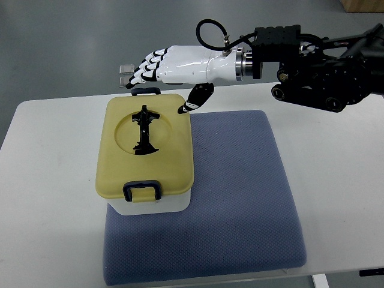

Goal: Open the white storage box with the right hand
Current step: 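Lower the right hand and grasp the black handle on the yellow lid, then lift the yellow lid off the white box with the right hand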

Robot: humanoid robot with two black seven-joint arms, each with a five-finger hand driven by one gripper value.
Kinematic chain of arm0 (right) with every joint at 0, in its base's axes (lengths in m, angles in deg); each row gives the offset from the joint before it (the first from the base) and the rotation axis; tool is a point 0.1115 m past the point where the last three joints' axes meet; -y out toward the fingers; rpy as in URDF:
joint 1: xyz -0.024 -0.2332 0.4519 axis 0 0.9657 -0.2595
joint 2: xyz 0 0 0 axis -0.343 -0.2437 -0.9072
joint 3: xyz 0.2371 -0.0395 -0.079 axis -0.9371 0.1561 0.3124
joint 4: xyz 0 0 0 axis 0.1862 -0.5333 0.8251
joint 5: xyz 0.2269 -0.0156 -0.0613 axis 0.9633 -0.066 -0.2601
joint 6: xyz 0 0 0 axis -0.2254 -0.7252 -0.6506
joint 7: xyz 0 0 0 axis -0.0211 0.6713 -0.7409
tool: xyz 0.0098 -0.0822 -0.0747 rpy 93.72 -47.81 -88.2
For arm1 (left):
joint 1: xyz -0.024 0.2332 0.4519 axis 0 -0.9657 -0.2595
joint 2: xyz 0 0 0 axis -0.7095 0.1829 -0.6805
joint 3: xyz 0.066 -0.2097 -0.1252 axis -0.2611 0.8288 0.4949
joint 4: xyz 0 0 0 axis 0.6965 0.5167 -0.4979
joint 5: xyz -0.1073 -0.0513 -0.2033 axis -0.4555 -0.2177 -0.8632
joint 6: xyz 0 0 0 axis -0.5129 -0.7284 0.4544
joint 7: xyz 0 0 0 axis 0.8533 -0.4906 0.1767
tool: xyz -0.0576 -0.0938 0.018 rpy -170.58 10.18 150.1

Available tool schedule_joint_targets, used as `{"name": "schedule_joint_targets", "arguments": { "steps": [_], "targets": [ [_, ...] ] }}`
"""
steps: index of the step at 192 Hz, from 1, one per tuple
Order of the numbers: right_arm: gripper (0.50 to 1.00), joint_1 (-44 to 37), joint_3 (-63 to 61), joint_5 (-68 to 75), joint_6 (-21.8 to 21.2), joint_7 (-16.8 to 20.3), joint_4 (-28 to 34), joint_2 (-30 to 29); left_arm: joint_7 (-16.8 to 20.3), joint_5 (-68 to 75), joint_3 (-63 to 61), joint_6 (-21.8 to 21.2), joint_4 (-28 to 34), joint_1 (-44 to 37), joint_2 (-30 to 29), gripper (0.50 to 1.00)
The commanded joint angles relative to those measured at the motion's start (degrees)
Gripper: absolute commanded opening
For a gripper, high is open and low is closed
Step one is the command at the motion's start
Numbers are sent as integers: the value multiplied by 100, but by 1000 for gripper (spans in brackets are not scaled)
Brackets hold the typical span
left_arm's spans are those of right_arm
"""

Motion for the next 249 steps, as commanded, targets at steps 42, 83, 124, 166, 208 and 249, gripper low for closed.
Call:
{"name": "schedule_joint_targets", "arguments": {
  "steps": [42,83,124,166,208,249],
  "targets": [
    [915,148,-1,19,23,1,-27,-281,0,0,0,-1,2,-7,0,1000],
    [813,279,17,1,146,1,-79,-440,0,0,0,-1,2,-7,0,1000],
    [615,341,17,1,260,1,-123,-510,0,0,0,-10,2,-7,0,1000],
    [500,315,17,45,375,1,-123,-484,0,0,0,-10,2,-7,0,1000],
    [500,69,-89,159,533,1,-106,-466,0,0,0,-10,2,-7,0,1000],
    [500,-169,-98,195,533,1,-80,-176,0,0,0,-10,2,-7,0,1000]
  ]
}}
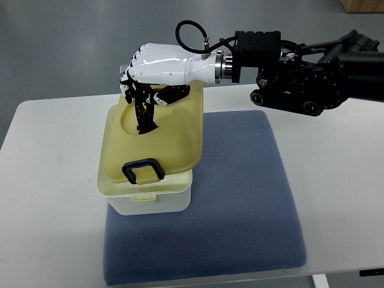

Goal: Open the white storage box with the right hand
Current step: 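Lift the yellow lid off the white box with the right hand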

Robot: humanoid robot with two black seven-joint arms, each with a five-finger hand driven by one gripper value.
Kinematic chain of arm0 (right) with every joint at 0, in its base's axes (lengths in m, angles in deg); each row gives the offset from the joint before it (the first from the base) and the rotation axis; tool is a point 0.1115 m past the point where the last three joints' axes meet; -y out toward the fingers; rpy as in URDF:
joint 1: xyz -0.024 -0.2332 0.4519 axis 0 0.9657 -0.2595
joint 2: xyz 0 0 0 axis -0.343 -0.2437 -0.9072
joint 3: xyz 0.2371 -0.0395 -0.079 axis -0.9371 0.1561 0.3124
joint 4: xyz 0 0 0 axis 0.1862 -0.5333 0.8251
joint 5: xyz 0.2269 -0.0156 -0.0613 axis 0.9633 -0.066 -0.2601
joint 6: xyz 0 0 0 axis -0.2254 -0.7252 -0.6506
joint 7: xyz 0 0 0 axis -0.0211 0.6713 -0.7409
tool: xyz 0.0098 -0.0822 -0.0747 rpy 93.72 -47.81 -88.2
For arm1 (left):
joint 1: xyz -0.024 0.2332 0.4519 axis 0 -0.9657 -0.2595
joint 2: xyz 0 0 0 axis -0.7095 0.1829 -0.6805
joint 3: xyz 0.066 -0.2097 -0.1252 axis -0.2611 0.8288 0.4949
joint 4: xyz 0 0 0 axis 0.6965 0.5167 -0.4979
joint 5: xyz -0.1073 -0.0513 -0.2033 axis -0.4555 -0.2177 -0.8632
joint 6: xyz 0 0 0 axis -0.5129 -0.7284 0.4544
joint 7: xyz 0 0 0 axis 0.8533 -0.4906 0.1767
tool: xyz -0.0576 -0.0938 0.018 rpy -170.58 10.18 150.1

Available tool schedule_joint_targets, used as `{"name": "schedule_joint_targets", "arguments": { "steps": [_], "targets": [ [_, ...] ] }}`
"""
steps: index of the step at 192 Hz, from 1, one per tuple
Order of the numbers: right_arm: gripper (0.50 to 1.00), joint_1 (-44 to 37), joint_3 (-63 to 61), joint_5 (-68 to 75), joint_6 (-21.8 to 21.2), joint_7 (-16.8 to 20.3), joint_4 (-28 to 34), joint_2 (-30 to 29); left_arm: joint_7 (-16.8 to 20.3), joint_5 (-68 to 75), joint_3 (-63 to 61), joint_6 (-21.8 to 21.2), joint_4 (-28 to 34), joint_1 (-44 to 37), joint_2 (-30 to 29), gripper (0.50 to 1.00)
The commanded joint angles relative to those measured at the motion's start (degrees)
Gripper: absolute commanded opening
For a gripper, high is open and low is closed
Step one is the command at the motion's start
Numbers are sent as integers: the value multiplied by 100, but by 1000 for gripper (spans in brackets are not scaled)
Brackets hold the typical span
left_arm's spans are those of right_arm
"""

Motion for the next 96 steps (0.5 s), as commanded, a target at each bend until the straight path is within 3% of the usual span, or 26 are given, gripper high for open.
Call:
{"name": "schedule_joint_targets", "arguments": {
  "steps": [1,57,96],
  "targets": [
    [500,-68,-2,-3,-6,0,23,180,0,0,0,0,0,0,0,1000],
    [500,38,7,-39,2,0,85,1147,0,0,-9,9,0,0,0,1000],
    [500,548,16,-91,90,0,94,1973,0,0,-9,18,-18,0,0,1000]
  ]
}}
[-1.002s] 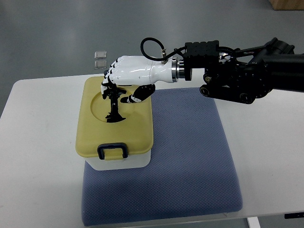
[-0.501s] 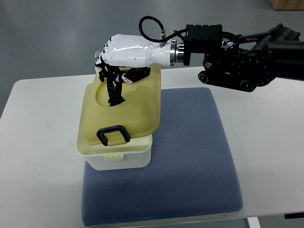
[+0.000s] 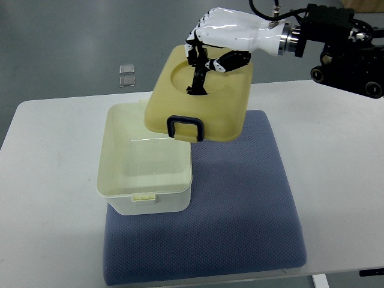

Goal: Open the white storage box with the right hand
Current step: 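Lift the yellow lid off the white box with the right hand, then lower the held lid onto the blue mat beside the box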

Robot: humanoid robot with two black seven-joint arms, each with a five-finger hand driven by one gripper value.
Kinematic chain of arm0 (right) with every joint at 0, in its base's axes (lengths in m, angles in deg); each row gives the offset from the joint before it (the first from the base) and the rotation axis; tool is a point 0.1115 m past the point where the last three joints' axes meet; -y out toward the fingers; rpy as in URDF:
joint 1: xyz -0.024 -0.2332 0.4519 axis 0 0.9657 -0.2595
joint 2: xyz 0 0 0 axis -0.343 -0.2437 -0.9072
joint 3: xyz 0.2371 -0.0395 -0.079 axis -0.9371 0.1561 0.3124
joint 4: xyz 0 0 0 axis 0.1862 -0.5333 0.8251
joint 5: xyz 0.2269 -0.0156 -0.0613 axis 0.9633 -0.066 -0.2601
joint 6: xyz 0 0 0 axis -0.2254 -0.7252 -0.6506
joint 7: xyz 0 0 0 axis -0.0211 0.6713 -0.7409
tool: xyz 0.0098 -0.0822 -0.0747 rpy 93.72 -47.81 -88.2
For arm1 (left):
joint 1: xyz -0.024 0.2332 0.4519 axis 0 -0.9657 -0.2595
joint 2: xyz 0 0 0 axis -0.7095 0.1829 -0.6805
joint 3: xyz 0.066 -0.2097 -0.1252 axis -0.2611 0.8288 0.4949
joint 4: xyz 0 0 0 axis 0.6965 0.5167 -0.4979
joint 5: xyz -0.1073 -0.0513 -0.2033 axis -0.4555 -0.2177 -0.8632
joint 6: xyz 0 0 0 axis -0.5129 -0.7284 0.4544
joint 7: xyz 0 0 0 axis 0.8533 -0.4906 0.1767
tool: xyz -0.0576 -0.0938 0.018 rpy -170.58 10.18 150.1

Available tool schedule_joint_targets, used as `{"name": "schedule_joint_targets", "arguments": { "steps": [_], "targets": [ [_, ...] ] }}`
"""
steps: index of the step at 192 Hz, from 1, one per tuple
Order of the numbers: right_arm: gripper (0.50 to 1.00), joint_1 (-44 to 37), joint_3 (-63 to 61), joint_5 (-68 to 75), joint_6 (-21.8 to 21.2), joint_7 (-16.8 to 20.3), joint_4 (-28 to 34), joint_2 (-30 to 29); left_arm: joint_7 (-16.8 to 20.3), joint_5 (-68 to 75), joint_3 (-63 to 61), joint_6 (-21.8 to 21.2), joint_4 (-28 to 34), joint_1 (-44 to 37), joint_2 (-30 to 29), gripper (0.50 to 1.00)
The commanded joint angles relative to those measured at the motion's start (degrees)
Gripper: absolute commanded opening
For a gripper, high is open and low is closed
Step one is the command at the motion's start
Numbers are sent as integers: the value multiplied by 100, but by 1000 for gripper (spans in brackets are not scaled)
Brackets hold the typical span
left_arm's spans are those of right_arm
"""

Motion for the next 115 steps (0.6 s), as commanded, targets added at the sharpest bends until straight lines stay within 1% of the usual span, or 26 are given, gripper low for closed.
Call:
{"name": "schedule_joint_targets", "arguments": {
  "steps": [1,20,54,83,115],
  "targets": [
    [500,284,4,-28,111,-1,3,400,0,0,-1,-1,-18,0,0,1000],
    [500,557,74,-36,314,-1,3,734,0,0,-1,-1,-35,0,0,1000],
    [500,1066,74,-54,454,-1,-32,1173,0,0,-18,-1,-44,0,0,1000],
    [500,1462,83,-71,630,-1,-50,1200,0,9,-18,8,-62,0,0,1000],
    [500,1875,74,-71,788,-1,-85,972,0,9,-18,-1,-62,9,0,1000]
  ]
}}
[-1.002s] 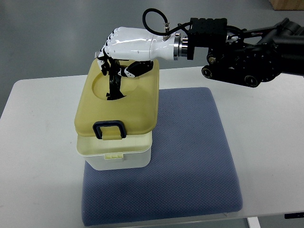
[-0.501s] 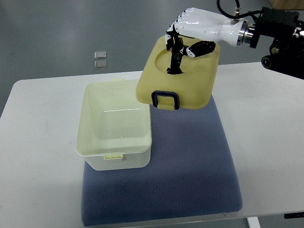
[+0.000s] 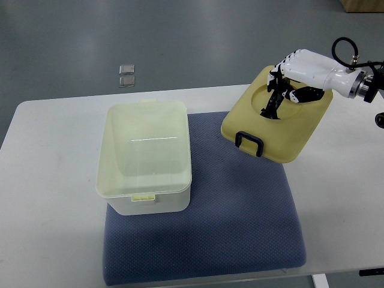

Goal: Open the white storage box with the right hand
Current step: 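Lower the held lid onto the blue mat beside the box, then release the black handle and withdraw the right hand upward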

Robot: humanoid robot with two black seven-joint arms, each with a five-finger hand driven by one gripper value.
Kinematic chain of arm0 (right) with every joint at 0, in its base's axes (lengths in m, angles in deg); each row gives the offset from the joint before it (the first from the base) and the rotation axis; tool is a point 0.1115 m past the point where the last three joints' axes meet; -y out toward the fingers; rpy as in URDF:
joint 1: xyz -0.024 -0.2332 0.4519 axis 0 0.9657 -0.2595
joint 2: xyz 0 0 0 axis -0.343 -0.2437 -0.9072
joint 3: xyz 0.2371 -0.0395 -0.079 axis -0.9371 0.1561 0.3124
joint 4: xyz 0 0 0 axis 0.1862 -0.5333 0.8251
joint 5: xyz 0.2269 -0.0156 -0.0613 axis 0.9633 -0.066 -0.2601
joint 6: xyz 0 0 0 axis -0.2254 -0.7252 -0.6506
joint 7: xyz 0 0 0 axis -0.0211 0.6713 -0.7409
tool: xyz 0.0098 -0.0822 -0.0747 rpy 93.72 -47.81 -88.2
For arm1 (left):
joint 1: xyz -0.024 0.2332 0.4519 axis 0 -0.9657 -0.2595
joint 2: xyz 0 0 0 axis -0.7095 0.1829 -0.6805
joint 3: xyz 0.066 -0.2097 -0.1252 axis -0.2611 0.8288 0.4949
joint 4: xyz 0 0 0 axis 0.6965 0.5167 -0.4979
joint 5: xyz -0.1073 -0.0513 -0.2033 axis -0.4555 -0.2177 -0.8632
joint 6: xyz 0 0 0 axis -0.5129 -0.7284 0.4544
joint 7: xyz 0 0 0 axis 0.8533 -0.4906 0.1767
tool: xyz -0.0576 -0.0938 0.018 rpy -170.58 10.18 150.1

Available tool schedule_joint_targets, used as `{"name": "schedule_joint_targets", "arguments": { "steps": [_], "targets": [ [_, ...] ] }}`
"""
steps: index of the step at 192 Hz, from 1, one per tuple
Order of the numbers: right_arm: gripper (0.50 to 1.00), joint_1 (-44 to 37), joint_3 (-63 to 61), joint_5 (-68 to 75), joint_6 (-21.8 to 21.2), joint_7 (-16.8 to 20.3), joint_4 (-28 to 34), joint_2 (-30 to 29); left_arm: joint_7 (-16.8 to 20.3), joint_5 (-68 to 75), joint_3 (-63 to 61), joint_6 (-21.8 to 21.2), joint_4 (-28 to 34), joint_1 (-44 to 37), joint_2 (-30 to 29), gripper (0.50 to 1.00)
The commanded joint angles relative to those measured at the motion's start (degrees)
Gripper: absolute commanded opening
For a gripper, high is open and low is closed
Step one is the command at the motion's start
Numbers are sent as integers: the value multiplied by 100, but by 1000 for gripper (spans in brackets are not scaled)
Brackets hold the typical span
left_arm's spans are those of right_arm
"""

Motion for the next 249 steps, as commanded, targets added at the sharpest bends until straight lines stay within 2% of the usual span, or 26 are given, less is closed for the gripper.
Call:
{"name": "schedule_joint_targets", "arguments": {
  "steps": [1,48,86,88,89,90,91,92,93,94,95,96,97,98,99,105,120,130,206,225,249],
  "targets": [
    [500,247,-6,-1,89,0,-31,-157,0,-1,0,0,-1,9,0,1000],
    [500,730,-6,-19,352,0,-233,-877,0,-1,0,0,8,9,0,1000],
    [500,915,-33,-10,423,0,-295,-1097,0,-1,9,-9,8,9,0,1000],
    [517,924,-33,-10,423,0,-295,-1097,0,-1,9,-9,16,0,0,1000],
    [567,924,-33,-10,423,0,-295,-1097,0,-1,9,-9,16,9,0,1000],
    [568,924,-33,-10,423,0,-295,-1097,0,-1,9,-9,16,9,0,1000],
    [627,933,-33,-10,431,0,-295,-1097,0,-1,9,-9,16,9,0,1000],
    [627,933,-33,-10,431,0,-295,-1097,0,-1,9,-9,16,9,0,1000],
    [680,933,-33,-1,431,0,-295,-1097,0,-1,9,-9,16,9,0,1000],
    [680,933,-33,-1,431,0,-295,-1097,0,-1,9,-9,16,9,0,1000],
    [729,941,-33,-1,440,0,-295,-1097,0,-1,9,-9,16,9,0,1000],
    [729,941,-33,-1,440,0,-295,-1097,0,-1,9,-9,16,9,0,1000],
    [764,941,-33,8,440,0,-295,-1097,0,-1,9,-9,16,0,0,1000],
    [764,941,-33,8,440,0,-295,-1097,0,-1,9,-9,16,0,0,1000],
    [792,950,-33,8,440,0,-295,-1097,0,-10,9,-18,16,0,0,1000],
    [844,977,-33,8,440,0,-295,-1097,0,-1,9,-18,8,9,0,1000],
    [913,994,-33,-1,431,0,-295,-1080,0,-1,9,-18,8,9,0,1000],
    [928,985,-15,-10,431,0,-295,-1045,0,-1,9,-18,8,9,0,1000],
    [928,906,-402,228,335,0,-286,-464,0,-1,9,-18,8,9,0,1000],
    [928,915,-929,720,-87,0,-295,-403,0,-1,9,0,8,9,0,1000],
    [928,968,-1720,1791,-1132,0,-347,-183,0,-1,9,0,8,0,0,1000]
  ]
}}
